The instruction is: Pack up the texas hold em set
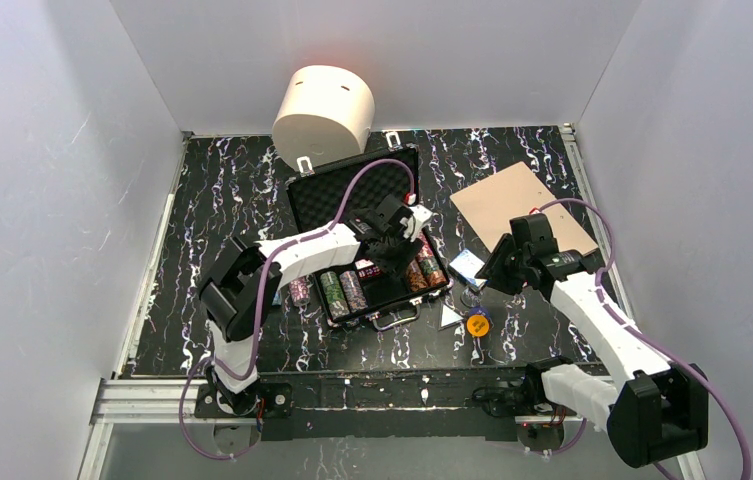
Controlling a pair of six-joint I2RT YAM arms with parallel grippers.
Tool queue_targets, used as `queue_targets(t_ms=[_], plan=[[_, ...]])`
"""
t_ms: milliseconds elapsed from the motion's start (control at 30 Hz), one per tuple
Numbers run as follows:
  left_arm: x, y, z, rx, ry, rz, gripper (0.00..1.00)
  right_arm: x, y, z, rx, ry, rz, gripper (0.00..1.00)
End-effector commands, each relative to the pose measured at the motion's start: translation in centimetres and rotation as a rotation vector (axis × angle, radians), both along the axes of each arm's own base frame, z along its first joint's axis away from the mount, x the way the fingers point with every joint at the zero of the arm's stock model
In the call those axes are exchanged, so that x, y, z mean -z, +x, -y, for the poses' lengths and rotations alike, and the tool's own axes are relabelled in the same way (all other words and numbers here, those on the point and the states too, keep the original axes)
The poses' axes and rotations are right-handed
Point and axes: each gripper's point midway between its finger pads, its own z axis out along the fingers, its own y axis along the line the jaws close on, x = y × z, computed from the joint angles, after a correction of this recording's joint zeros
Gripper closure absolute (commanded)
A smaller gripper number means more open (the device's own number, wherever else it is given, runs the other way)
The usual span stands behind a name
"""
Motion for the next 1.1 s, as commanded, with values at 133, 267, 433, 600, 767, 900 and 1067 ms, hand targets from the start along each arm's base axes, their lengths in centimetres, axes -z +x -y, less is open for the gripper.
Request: queue_targets(t_ms=[133,267,433,600,767,900,1067], plan=[[-1.1,1.6,-0.4,0.038,0.066,0.088,0.5,-0.9,0.1,0.7,-0.001,-0.016,0.046,0.55],[0.0,1.0,-0.4,0.063,0.082,0.048,0.5,-1.2,0.3,0.8,-0.008,-0.028,0.057,0.55],[0.6,1.0,-0.8,0.054,0.106,0.04,0.52,-1.5,0.5,0.6,-0.023,-0.023,0.057,0.55],[1.1,0.6,-0.6,0.056,0.098,0.016,0.6,-1.5,0.5,0.7,-0.017,-0.027,0.052,0.54],[1.6,0.1,-0.2,0.068,0.083,-0.019,0.67,-1.7,0.5,1.1,-0.002,-0.044,0.055,0.55],[2.2,0.0,-0.3,0.07,0.096,-0.033,0.66,-1.7,0.6,1.2,0.003,-0.048,0.054,0.54],[3.0,-0.1,-0.9,0.061,0.128,-0.042,0.64,-1.7,0.6,1.3,0.008,-0.056,0.052,0.54]])
